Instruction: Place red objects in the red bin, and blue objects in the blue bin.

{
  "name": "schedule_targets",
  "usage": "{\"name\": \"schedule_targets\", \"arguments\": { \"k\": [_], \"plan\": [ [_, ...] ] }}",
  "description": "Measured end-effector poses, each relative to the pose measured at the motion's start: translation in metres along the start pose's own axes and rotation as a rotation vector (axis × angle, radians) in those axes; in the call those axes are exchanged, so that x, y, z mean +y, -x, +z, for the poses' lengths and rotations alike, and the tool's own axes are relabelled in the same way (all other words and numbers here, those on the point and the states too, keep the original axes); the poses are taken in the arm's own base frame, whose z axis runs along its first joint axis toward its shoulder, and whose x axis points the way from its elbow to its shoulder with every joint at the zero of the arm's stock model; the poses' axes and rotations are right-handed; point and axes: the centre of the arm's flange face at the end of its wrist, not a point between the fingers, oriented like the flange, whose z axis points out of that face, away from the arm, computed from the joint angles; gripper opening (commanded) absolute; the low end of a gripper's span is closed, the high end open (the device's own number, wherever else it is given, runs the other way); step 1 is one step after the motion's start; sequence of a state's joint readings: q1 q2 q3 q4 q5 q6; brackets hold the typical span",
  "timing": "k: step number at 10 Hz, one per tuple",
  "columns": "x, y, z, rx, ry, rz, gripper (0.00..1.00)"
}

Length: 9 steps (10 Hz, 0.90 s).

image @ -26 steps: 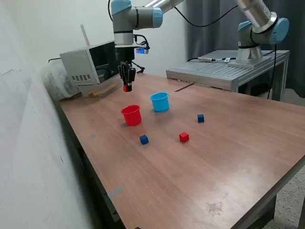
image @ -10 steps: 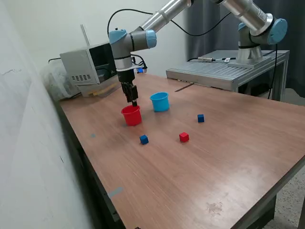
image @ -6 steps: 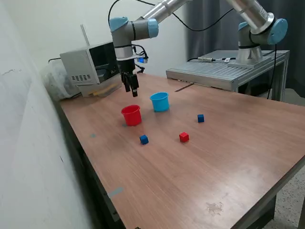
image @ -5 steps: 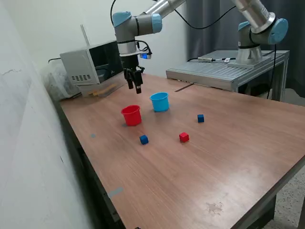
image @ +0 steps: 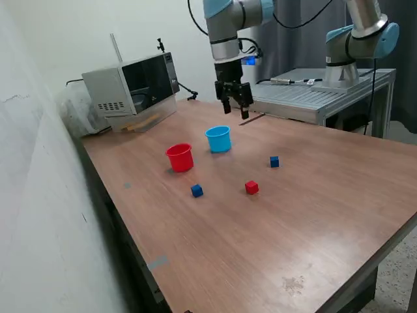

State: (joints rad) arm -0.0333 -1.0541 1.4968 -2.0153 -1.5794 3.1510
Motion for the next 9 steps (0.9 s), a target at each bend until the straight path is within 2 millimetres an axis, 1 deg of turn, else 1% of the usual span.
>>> {"name": "schedule_targets", "arguments": {
  "k": [2, 3, 4, 5, 6, 7, 9],
  "plan": [
    [-0.022, -0.063, -0.010, 0.006, 0.014, -0.040, 1.00],
    [-0.027, -0.088, -0.017, 0.014, 0.032, -0.044, 1.00],
    [-0.028, -0.107, -0.022, 0.027, 0.052, -0.041, 1.00],
    [-0.025, -0.123, -0.024, 0.040, 0.065, -0.033, 1.00],
    [-0.019, -0.134, -0.021, 0.051, 0.073, -0.023, 1.00],
    [-0.009, -0.141, -0.015, 0.062, 0.079, -0.015, 1.00],
    [0.015, -0.147, 0.004, 0.074, 0.086, -0.003, 1.00]
  ]
}}
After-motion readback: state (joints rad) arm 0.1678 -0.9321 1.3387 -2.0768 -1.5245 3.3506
